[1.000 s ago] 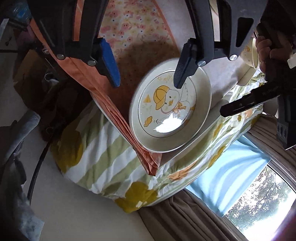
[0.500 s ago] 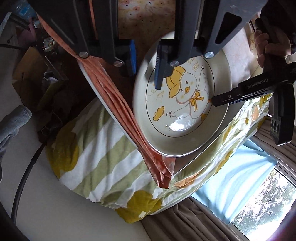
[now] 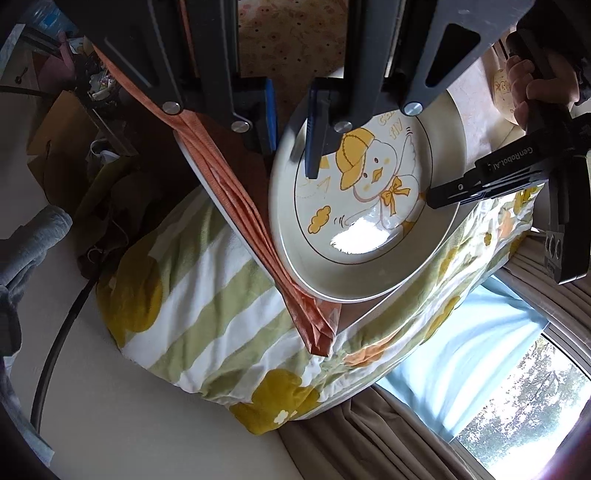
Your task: Organize plates and bowls
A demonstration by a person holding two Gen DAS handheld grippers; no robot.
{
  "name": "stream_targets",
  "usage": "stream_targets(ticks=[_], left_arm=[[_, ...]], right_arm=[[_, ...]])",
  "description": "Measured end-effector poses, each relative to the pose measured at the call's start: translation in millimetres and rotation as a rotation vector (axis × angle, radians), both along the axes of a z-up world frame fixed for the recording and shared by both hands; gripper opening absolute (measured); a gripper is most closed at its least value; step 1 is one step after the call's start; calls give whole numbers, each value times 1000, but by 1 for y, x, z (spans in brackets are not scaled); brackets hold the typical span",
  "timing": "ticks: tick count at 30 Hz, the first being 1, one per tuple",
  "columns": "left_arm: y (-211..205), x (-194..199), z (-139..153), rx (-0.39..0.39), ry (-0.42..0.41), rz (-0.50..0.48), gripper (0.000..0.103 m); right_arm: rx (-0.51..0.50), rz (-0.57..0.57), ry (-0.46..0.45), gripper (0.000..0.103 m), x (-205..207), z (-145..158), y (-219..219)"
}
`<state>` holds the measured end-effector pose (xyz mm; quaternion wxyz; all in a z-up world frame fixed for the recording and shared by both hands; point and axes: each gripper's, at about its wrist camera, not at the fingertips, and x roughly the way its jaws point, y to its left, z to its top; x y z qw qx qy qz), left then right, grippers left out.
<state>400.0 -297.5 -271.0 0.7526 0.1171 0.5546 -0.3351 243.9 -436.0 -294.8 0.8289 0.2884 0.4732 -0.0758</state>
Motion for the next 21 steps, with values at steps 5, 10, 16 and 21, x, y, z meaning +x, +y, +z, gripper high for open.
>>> stream_targets(ticks=[5,10,16,21], left_arm=[[10,-18,38,-35,-46,13,13],[37,-48,86,-87,-90,50,13],[93,-104,139,-128,-140,108,13],[155,-155,165,-146,-170,175,13]], right_arm=[[-36,8,-52,12,-13,30,3],[-70,28,-112,12,-34,73,16],[-102,85,-164,12,-71,125,55],[-93,155,-187,12,-103,146,98]])
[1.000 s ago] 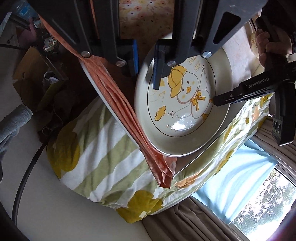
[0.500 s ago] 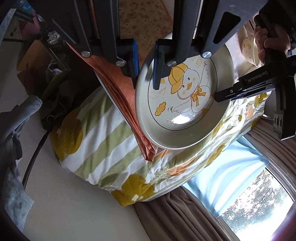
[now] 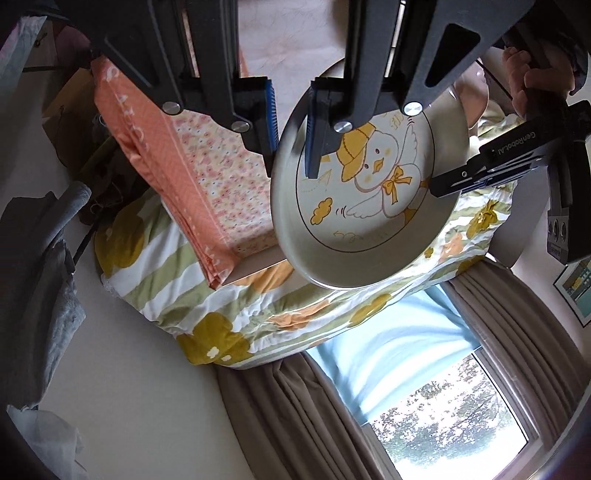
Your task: Organize plates and bowls
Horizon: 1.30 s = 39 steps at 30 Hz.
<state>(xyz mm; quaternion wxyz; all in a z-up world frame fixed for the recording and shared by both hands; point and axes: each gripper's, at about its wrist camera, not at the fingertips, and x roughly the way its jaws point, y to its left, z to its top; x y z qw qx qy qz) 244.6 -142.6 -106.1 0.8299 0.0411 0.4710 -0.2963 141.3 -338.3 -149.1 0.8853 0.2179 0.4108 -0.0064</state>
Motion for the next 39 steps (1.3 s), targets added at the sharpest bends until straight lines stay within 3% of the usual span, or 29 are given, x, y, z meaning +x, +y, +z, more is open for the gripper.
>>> stream_targets(ticks=[4,8,17,25,32,39], left_arm=[[46,-34,-2,16,3,54,13],[86,-64,-23,33,32,143,13],[148,-112,-97,57,138,339,13],[153,-112,-156,58,207,399,13],[149,-103,-167,64,209,419,13],[143,-100,-174,154,192,418,15]], right_arm=[[29,67,10,13,-20,-6,32],[38,140,15,13,-33,-23,61],[22,349,81,13,-31,-82,116],[-25,440,126,13,-25,-121,134],[-39,449,116,12,-22,-127,134],[-66,471,99,12,-18,-124,140]])
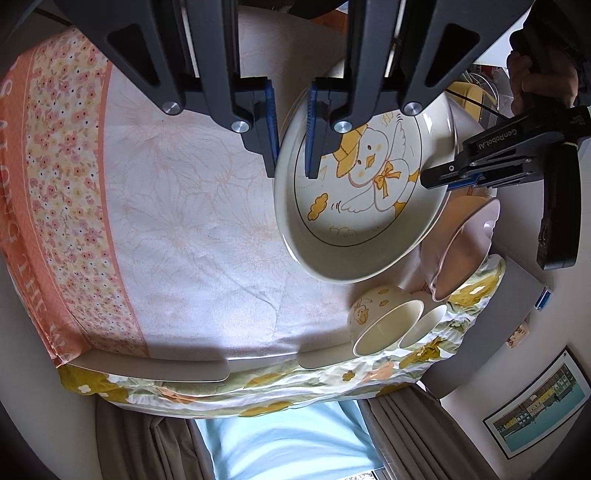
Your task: Organize plates and bowls
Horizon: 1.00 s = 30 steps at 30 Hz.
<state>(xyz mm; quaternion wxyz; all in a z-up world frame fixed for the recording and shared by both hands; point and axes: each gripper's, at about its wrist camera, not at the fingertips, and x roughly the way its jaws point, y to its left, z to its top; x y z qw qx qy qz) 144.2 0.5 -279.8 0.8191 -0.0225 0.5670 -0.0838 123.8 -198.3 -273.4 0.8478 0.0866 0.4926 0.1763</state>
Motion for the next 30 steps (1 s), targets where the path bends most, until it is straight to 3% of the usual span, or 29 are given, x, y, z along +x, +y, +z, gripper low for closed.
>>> stream_targets(ticks=[4,15,22,30], left_arm=[[-7,0,1,61,-15,-9,16],[-44,-13,4,419,-114,-97,17],[-38,-14,4,456,-131,-88,17],[-35,-14,4,441,-131,-85,17]], right_arm=[[-16,9,-11,12,2,2,2],[-55,13,-30,12,-1,-1,11],[-108,4,-35,12,-3,-8,22],[-143,-2,-54,12,-5,-9,28]])
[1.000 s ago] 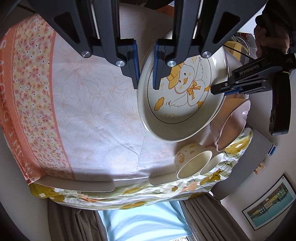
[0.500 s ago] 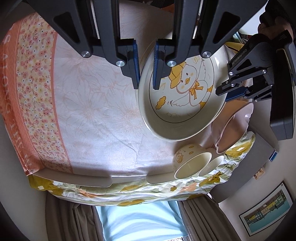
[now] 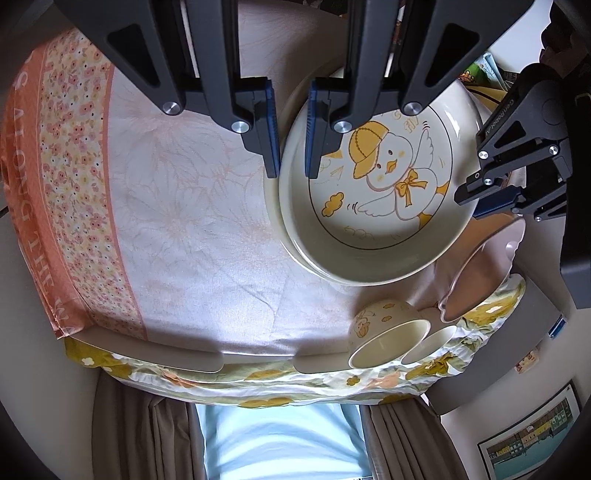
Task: Organize plates and bowls
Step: 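Open the left gripper and move it to the pink square bowl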
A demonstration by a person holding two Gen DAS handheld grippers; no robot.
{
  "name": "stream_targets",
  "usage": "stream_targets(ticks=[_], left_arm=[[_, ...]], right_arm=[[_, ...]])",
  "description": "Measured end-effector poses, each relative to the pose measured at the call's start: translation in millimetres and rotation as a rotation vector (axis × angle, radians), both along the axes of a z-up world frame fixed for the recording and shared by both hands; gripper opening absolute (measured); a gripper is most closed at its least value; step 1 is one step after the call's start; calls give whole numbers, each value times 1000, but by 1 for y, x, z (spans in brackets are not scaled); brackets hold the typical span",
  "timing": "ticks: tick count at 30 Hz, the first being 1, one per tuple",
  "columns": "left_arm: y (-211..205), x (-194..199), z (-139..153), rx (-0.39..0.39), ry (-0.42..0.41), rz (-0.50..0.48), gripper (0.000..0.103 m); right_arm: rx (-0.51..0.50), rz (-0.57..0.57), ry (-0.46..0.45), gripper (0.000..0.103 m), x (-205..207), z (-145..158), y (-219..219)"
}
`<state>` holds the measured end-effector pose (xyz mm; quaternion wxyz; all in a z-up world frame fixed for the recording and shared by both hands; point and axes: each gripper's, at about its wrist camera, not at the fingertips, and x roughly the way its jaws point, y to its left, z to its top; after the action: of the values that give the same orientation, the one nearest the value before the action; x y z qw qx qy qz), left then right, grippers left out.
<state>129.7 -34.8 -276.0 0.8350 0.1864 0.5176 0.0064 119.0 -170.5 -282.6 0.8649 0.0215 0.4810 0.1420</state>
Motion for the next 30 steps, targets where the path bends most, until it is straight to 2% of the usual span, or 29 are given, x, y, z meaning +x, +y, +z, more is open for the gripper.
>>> stream_targets(ticks=[4,8,13,14,15,16,17,18,20,23,25,30], left_arm=[[2,-1,2,-21,5,5,17],[8,-1,10,-78,12,26,17],[18,-8,53,-176,-56,61,18],[21,-10,64,-196,-77,73,22],[26,-12,75,-220,-101,87,41],[31,-14,87,-238,-130,106,76],[37,-18,99,-250,-169,130,93],[43,-24,112,-263,-224,151,103],[56,-32,132,-290,-279,173,103],[83,-34,144,-311,-284,251,103],[109,-37,147,-354,-284,306,103],[172,-38,128,-445,-265,421,102]], right_arm=[[-2,-2,-1,12,0,0,0],[15,-10,-10,12,-3,6,-3],[61,19,-43,12,-1,37,-9],[69,38,-51,12,0,45,-9],[75,60,-60,12,1,53,-9],[85,84,-69,13,3,62,-8],[93,107,-80,21,5,70,-6],[99,126,-94,31,7,79,-5],[119,165,-114,103,14,94,-1],[170,218,-143,103,26,111,8],[174,258,-135,103,36,118,21],[112,348,-91,103,53,118,72]])
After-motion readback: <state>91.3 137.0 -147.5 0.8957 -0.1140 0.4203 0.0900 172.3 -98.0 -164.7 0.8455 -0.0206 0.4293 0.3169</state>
